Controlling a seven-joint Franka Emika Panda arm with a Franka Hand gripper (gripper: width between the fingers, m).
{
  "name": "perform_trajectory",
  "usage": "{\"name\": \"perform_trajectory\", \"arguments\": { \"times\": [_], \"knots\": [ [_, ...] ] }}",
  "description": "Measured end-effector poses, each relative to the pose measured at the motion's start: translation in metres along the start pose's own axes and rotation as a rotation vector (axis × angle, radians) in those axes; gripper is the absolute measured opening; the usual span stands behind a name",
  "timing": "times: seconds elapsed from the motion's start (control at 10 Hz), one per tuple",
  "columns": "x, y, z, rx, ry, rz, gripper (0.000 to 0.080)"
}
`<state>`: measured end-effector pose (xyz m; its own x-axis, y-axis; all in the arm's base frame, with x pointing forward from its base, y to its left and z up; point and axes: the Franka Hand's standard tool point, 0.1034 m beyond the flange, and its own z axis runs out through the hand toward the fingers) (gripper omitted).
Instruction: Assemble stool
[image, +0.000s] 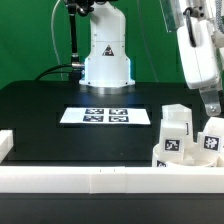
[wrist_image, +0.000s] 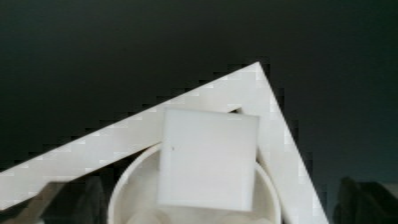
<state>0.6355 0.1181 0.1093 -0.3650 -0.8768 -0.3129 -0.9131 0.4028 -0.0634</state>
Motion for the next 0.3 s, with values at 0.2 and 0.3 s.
{"name": "perform_trajectory", "arguments": {
  "times": [0.2, 0.3],
  "knots": [
    [-0.0003, 0.0002, 0.0001, 0.000, 0.000, -0.008, 0.0649],
    [-0.0003, 0.0003, 0.0002, 0.000, 0.000, -0.011, 0.0649]
  ]
}}
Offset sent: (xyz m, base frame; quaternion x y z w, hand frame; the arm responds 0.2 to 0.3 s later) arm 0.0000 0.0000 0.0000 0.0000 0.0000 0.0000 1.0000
